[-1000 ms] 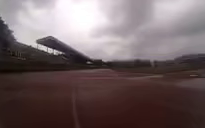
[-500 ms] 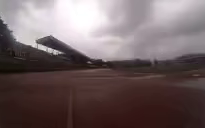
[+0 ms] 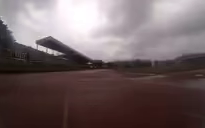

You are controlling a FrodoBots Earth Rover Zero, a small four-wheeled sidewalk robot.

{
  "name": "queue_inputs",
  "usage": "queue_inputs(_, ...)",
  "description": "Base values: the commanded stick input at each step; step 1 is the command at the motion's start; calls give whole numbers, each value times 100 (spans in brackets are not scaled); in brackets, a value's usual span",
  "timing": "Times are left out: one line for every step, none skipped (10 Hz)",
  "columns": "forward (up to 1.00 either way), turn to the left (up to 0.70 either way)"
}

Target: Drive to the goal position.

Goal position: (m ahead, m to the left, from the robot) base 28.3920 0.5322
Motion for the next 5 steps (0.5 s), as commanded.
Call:
queue_inputs(50,0)
queue_inputs(50,0)
queue_inputs(50,0)
queue_inputs(50,0)
queue_inputs(50,0)
